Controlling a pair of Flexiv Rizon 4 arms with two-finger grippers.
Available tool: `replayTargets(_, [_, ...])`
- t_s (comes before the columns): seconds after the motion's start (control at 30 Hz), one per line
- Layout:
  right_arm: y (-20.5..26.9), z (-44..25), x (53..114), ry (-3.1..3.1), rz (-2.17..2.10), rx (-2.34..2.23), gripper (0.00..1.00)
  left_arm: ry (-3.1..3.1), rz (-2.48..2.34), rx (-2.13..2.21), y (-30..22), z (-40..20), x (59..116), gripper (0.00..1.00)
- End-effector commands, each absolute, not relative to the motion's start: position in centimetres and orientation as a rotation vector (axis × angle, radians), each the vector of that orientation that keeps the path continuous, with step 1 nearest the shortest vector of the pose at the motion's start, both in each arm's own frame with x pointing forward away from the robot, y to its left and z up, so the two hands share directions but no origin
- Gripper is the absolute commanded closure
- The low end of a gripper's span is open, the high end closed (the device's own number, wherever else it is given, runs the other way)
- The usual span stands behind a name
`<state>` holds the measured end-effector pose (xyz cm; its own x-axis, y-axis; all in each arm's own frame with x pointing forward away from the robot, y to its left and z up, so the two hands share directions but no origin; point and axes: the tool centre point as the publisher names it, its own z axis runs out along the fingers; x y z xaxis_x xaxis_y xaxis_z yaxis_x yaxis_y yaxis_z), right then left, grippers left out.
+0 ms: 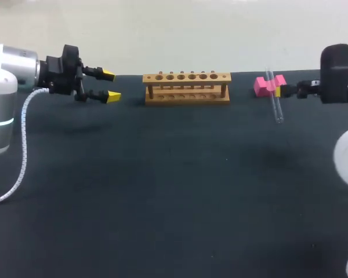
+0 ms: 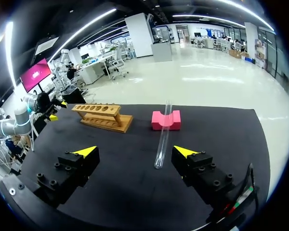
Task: Grasp the test tube, adjust it, and insert it.
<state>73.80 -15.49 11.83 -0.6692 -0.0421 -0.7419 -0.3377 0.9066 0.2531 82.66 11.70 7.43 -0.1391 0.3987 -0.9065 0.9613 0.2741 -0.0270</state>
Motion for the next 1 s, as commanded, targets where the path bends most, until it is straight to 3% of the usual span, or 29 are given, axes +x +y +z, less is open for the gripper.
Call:
replayTargets(0.03, [-14.5,10.8,75.4,2.306,0.075,-0.091,0.00,1.692,-0.831,1.255,11.7,7.4,82.6,0.00])
replayTargets(0.63, [-13.6,9.6,78.6,2.250,-0.326,0.074,0.00,1.692,-0.831,1.255,11.7,7.4,82.6,0.00])
replayTargets(1.0, [-13.6,9.6,78.6,2.250,-0.326,0.074,0.00,1.692,-0.831,1.255,11.7,7.4,82.6,0.00])
